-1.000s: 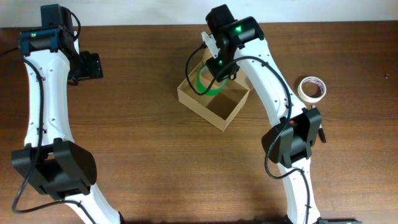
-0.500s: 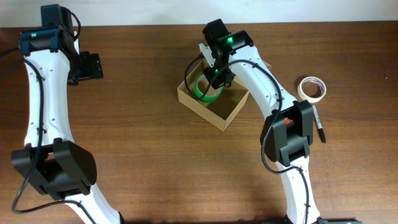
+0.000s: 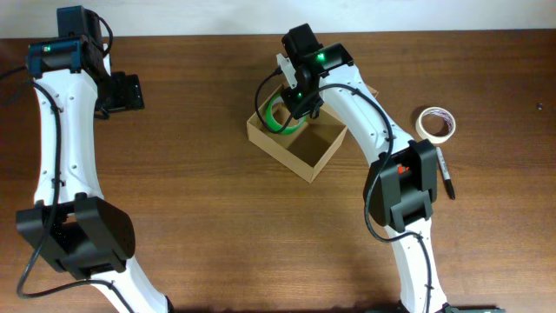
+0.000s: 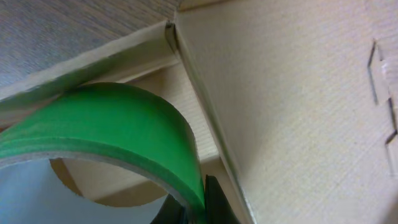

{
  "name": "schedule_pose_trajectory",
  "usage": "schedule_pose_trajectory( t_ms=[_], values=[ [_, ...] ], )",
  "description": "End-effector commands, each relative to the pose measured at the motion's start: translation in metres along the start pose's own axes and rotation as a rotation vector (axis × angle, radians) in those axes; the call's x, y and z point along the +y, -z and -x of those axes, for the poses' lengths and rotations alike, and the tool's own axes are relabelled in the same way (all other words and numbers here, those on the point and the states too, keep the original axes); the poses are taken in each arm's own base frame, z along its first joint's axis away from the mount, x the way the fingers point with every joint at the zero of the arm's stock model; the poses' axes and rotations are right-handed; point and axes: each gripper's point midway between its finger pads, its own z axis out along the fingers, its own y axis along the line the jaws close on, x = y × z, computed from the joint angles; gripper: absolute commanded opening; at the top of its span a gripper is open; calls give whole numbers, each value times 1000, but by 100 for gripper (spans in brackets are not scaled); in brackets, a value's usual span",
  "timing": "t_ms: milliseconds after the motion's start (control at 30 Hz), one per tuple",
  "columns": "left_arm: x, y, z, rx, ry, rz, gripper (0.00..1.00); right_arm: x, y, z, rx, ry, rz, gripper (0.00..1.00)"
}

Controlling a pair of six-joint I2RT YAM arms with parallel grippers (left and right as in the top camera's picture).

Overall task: Pack container
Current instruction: 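Lower the green tape into the box and open the right gripper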

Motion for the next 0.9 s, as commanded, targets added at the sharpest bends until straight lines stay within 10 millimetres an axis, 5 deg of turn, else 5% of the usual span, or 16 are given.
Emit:
schedule_pose_trajectory(
  t_ms=[0, 333, 500, 600, 733, 867],
  values=[
    [1, -6, -1, 13, 1, -5, 100, 1, -22, -9, 44, -23, 2, 4],
    [1, -6, -1, 13, 1, -5, 100, -6, -27, -10, 50, -22, -36, 4],
    [1, -6, -1, 13, 1, -5, 100, -5, -27, -10, 53, -21, -35, 34],
    [1, -6, -1, 13, 1, -5, 100, -5, -23, -14, 72, -21, -34, 34],
    [1, -6, -1, 13, 1, -5, 100, -5, -2, -15, 82, -16, -33, 34],
    [1, -6, -1, 13, 1, -4, 100, -3, 46, -3, 30, 53, -63, 36]
  ],
)
